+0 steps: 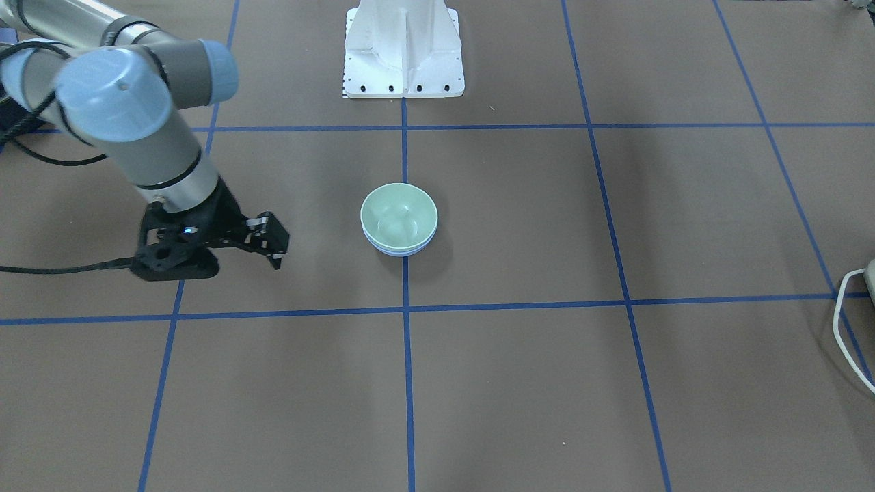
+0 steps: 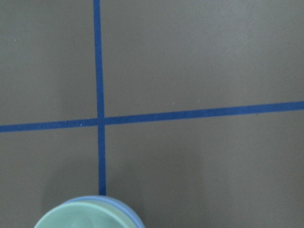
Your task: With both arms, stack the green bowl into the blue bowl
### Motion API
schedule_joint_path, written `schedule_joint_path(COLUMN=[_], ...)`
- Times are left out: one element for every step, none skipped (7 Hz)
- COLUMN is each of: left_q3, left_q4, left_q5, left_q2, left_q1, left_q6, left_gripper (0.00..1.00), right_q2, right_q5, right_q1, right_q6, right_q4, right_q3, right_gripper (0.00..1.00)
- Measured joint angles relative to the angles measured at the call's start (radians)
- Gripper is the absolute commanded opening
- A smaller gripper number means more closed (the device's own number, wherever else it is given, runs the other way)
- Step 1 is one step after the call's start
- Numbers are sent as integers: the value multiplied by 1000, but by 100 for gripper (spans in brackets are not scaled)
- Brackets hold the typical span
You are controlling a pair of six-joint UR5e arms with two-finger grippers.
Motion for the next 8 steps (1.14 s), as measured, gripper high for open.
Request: schedule_joint_path(left_q3=[-20, -48, -63, -64, -64, -65, -67, -70], left_q4=[0, 0, 0, -10, -34, -61, -77, -90], left_q5=[-5, -9, -12, -14, -15, -16, -16, -16], left_q2=[5, 16, 26, 36, 37, 39, 43, 46], left_q1=[0, 0, 0, 1, 1, 2, 1, 1], left_q6=[-29, -40, -40, -40, -43, -46, -44, -41], left_gripper=[99, 99, 99, 99, 99, 99, 99, 99], right_q2=[-57, -128, -203, -285, -362, -438, -502, -554], right_q5=[35, 60, 74, 82, 87, 91, 95, 112], right_q1=[94, 182, 260, 336, 404, 471, 529, 577], right_q6=[-160, -318, -456, -589, -693, -761, -793, -804], right_q4=[-22, -38, -45, -46, -45, -41, -38, -36], right_q3=[-3, -4, -4, -1, 2, 6, 12, 24], right_gripper=[100, 100, 100, 100, 100, 100, 100, 100])
